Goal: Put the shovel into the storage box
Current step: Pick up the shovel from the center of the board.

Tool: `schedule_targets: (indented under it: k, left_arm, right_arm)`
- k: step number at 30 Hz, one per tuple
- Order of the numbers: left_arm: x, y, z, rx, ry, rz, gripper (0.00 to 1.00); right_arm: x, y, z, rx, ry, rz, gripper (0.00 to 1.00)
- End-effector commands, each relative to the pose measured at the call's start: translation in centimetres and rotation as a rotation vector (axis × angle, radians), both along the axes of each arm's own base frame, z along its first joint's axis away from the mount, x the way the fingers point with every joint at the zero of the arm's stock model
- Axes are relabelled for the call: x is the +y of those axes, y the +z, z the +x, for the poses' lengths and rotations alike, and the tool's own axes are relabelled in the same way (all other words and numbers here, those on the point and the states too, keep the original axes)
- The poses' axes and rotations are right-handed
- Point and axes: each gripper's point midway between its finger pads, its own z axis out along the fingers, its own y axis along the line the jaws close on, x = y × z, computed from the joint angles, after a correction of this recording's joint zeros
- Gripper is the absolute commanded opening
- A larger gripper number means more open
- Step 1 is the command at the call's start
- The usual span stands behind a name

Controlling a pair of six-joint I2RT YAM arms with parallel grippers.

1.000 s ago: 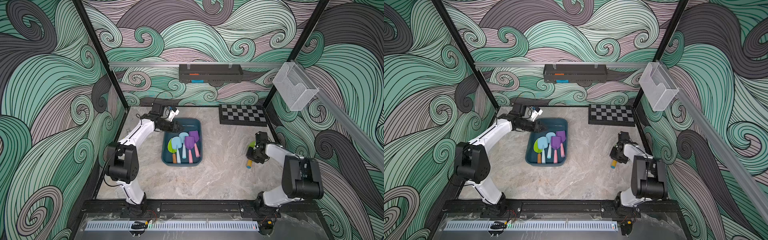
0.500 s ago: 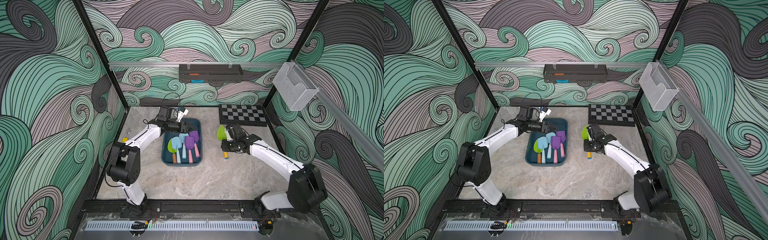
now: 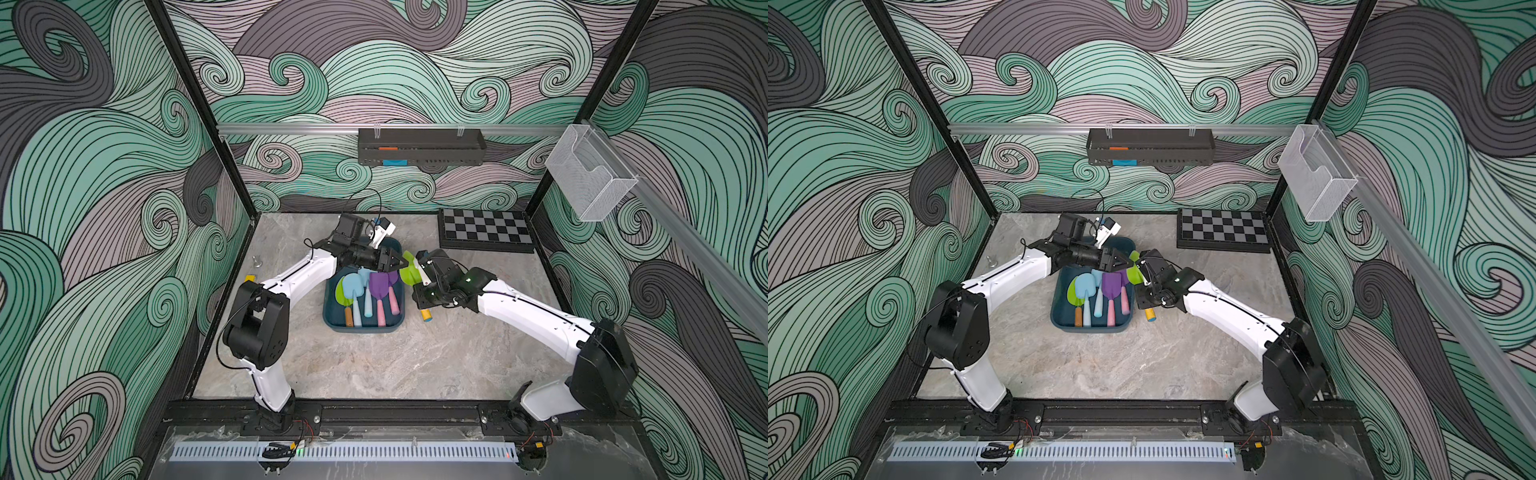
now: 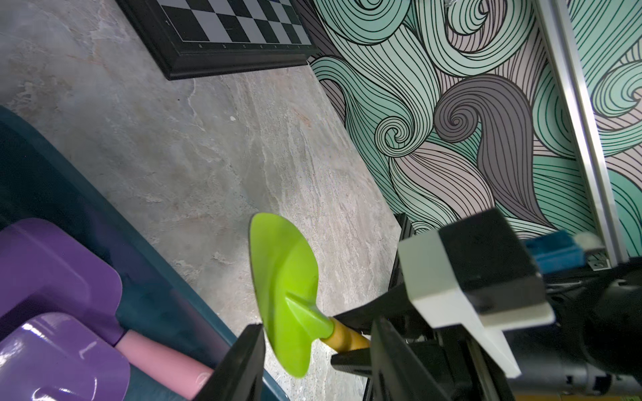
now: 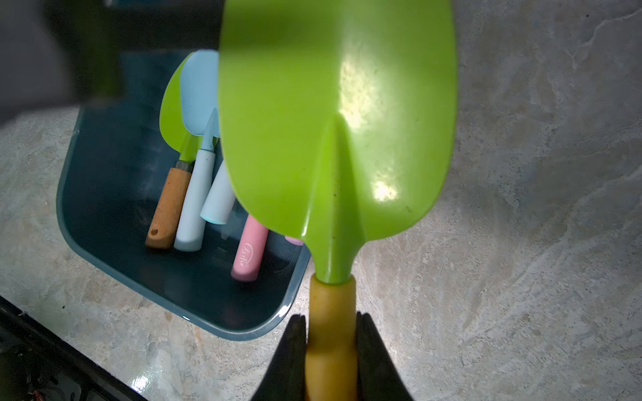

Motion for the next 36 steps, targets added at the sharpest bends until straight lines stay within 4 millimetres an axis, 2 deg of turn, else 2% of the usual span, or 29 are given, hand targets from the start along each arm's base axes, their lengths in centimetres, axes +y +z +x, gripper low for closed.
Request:
schedule_targets:
  k: [1,3,5,10,14,17,19,22,24,29,33,36]
  left_arm:
    - [-0.4,-0.1,0.6,-0.021,-0.001,0.024,0.48]
    - [-0.4,-0.3,0.6,-0.017,0.0,0.026,0.48]
    - [-0.4,-0.5,0.6,-0.014,-0.001,0.027,0.43]
    - [-0.5,-0.5,0.6,-0.009,-0.005,0.026,0.14]
    - [-0.6,-0.5,0.5,-0.011,-0.009,0.024,0.0]
    - [-0.6,-0.3,0.4,-0.012,-0.013,0.021,0.0]
    - [-0.6,0.0,0.6,-0.017,-0.017,0.019,0.0]
    - [0.1,0.9,1.2,-0.022,-0.014,0.011,0.0]
    - [1.6,1.9,2.2,-0.028,0.001,-0.008,0.0]
    - [6.8,3.0,4.3,-0.045,0.051,0.025,0.0]
    - [9.8,0.5,5.7,-0.074,0.113,0.21,0.0]
    - [10.5,-1.7,6.1,-0.086,0.111,0.288,0.0]
  right_arm:
    - [1.2,1.8,-0.1,-0.04,0.016,0.029,0.0]
    - [1.3,1.7,-0.3,-0.036,0.018,0.027,0.0]
    - [1.5,1.7,-0.5,-0.033,0.025,0.029,0.0]
    - [1.7,1.6,-0.5,-0.033,0.024,0.026,0.0]
    - [1.7,1.8,-0.3,-0.044,0.024,0.021,0.0]
    - [1.6,2.1,-0.2,-0.073,0.027,0.002,0.23]
    - [1.2,2.5,-0.1,-0.097,0.027,-0.01,0.49]
    - [0.5,3.4,-0.1,-0.136,0.021,-0.018,0.65]
    - [-0.4,3.8,-0.3,-0.161,0.01,-0.026,0.73]
    - [-3.2,3.5,-1.1,-0.176,-0.034,-0.034,0.74]
    - [-5.8,2.5,-1.5,-0.157,-0.094,-0.032,0.74]
    - [-7.2,1.8,-1.8,-0.14,-0.125,-0.029,0.74]
